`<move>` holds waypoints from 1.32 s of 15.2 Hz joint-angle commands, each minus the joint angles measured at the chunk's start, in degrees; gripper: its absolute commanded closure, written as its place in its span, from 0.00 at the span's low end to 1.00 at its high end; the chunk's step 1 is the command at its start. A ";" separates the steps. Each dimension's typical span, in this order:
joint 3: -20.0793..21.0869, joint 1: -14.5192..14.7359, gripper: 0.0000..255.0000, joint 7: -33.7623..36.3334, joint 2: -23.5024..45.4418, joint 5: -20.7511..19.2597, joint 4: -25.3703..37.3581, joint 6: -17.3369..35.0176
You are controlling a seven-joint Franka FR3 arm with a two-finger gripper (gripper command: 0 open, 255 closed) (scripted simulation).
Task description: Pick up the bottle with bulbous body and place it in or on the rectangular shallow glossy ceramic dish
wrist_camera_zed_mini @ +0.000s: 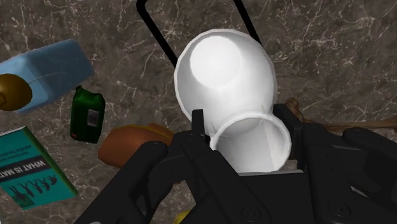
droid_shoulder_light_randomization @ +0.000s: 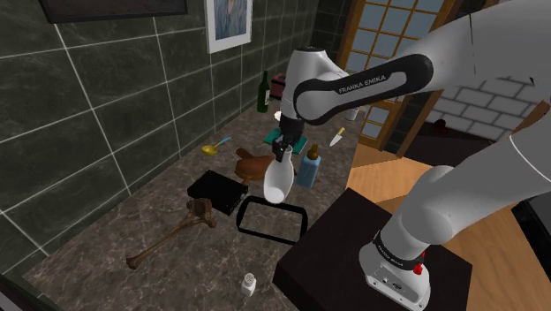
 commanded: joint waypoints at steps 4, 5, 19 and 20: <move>0.29 -0.06 1.00 0.15 1.99 -0.09 -2.33 4.38; 0.36 -0.08 1.00 0.20 2.48 -0.13 -2.74 5.28; 1.31 -0.67 1.00 1.44 11.29 -1.52 -7.03 18.31; 1.38 -0.73 1.00 1.60 12.05 -1.71 -7.23 19.26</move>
